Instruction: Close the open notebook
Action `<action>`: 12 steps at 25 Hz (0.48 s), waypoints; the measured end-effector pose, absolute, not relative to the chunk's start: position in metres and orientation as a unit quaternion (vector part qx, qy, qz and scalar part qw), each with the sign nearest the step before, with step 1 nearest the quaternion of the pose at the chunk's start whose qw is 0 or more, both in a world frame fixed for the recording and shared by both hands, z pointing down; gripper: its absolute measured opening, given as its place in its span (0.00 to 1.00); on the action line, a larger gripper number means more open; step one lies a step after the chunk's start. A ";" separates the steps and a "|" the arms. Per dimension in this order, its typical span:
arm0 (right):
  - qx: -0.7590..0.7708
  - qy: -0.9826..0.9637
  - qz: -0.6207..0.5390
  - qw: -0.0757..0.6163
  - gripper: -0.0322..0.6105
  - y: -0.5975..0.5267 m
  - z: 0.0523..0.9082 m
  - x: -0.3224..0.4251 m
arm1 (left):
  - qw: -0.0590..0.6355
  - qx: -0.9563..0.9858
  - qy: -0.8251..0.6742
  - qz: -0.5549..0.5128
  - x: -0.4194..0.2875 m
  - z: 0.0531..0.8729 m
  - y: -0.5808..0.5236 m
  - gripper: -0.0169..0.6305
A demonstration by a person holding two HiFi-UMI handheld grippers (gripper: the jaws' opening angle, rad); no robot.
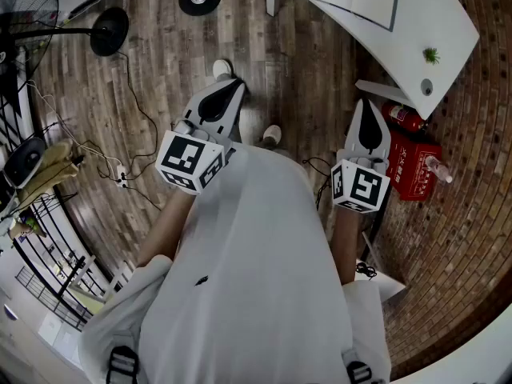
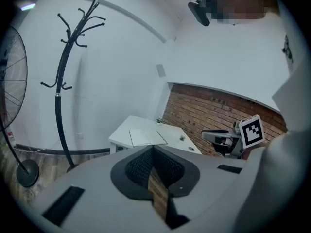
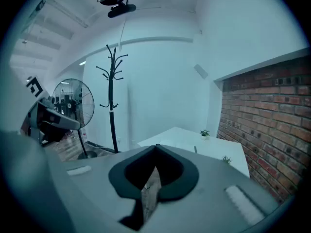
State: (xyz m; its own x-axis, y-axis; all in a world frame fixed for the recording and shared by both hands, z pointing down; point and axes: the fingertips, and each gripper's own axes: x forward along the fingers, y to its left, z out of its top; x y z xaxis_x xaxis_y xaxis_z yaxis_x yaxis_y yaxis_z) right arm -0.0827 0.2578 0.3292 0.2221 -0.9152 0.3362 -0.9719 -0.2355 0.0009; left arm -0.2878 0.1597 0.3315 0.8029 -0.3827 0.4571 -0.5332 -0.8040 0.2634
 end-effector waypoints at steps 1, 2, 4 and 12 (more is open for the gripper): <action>0.774 -0.611 0.136 0.097 0.07 0.272 0.324 -0.083 | 0.192 0.930 -0.242 0.197 -0.282 0.328 0.174 0.04; 0.773 -0.613 0.139 0.089 0.07 0.287 0.319 -0.084 | 0.191 0.932 -0.237 0.198 -0.276 0.323 0.187 0.04; 0.770 -0.618 0.142 0.079 0.07 0.314 0.310 -0.085 | 0.185 0.935 -0.229 0.196 -0.264 0.311 0.211 0.04; 0.776 -0.610 0.155 0.042 0.07 0.377 0.298 -0.104 | 0.167 0.951 -0.192 0.177 -0.249 0.289 0.263 0.04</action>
